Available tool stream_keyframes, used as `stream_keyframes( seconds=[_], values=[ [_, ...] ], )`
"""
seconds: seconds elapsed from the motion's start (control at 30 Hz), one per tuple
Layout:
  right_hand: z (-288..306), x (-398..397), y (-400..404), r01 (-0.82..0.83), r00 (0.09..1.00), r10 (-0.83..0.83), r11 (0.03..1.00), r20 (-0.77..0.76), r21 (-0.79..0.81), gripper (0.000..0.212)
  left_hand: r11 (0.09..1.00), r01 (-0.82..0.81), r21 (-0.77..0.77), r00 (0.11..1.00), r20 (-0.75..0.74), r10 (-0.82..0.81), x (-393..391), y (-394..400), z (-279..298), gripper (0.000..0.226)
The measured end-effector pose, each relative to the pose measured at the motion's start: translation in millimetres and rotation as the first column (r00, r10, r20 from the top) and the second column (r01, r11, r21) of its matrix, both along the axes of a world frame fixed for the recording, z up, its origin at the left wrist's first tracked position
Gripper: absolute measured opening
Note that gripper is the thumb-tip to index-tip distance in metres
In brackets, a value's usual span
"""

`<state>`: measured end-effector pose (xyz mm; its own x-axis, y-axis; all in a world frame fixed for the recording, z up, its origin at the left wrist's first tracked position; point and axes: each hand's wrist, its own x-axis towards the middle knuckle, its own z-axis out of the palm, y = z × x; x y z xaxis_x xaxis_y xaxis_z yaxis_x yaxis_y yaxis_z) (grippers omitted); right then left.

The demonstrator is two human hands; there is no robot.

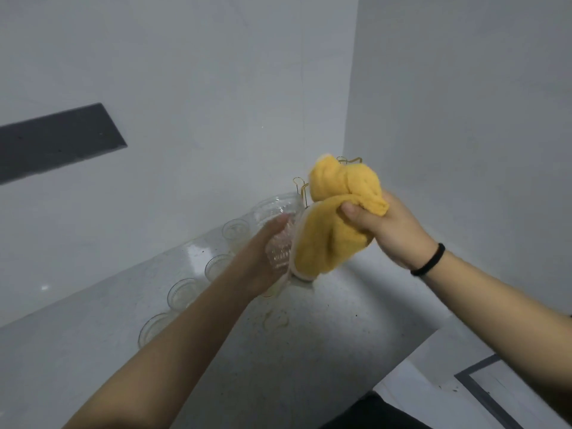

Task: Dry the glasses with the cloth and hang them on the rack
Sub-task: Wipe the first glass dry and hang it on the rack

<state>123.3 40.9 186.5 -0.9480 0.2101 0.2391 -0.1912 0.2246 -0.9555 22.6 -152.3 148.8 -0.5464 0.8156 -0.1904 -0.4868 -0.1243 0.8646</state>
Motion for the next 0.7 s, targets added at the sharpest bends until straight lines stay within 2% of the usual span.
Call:
stream_keyframes(
  seconds=[0.07, 0.1, 0.13, 0.17, 0.23, 0.27, 0.3, 0.37, 0.43, 0.5, 0.6, 0.7],
  values=[
    [-15, 0, -19, -0.043, 0.999, 0.043, 0.992, -0.006, -0.12, 0.085, 0.987, -0.158, 0.019, 0.985, 0.066, 0.157, 2, 7, 6, 0.052],
    [-21, 0, -31, -0.082, 0.996, 0.084, 0.987, 0.01, -0.141, 0.098, 0.978, -0.21, -0.004, 0.976, 0.051, 0.21, 2, 10, 7, 0.043],
    [-26, 0, -43, -0.087, 0.995, 0.093, 0.981, 0.027, -0.174, 0.104, 0.969, -0.244, -0.043, 0.969, 0.038, 0.246, 3, 13, 8, 0.042],
    [-33, -1, -54, -0.053, 0.997, 0.064, 0.971, 0.041, -0.233, 0.098, 0.966, -0.256, -0.047, 0.965, 0.042, 0.258, 4, 16, 8, 0.046],
    [-43, -4, -74, 0.067, 0.996, -0.04, 0.924, 0.079, -0.377, 0.066, 0.967, -0.253, 0.039, 0.959, 0.141, 0.245, 8, 22, 9, 0.046],
    [-45, -5, -82, 0.103, 0.993, -0.07, 0.902, 0.093, -0.419, 0.063, 0.965, -0.254, 0.071, 0.954, 0.18, 0.238, 12, 26, 11, 0.046],
    [-45, -8, -86, 0.126, 0.991, -0.091, 0.879, 0.097, -0.461, 0.07, 0.961, -0.265, 0.083, 0.948, 0.204, 0.244, 15, 29, 10, 0.047],
    [-40, -15, -86, 0.179, 0.984, -0.152, 0.747, 0.097, -0.64, 0.079, 0.947, -0.312, 0.081, 0.936, 0.2, 0.291, 23, 36, 10, 0.049],
    [-33, -18, -84, 0.178, 0.982, -0.15, 0.57, 0.112, -0.802, 0.067, 0.917, -0.392, 0.081, 0.913, 0.16, 0.376, 26, 41, 7, 0.059],
    [-32, -17, -83, 0.118, 0.991, -0.113, 0.511, 0.07, -0.852, 0.062, 0.871, -0.487, 0.071, 0.87, 0.127, 0.476, 26, 46, 6, 0.074],
    [-40, -8, -99, 0.08, 0.997, -0.052, 0.5, 0.062, -0.862, 0.06, 0.802, -0.595, 0.06, 0.802, 0.113, 0.586, 21, 48, 4, 0.08],
    [-38, -5, -98, 0.106, 0.994, -0.058, 0.479, 0.089, -0.871, 0.062, 0.82, -0.567, 0.074, 0.823, 0.015, 0.568, 18, 45, -3, 0.078]
  ],
)
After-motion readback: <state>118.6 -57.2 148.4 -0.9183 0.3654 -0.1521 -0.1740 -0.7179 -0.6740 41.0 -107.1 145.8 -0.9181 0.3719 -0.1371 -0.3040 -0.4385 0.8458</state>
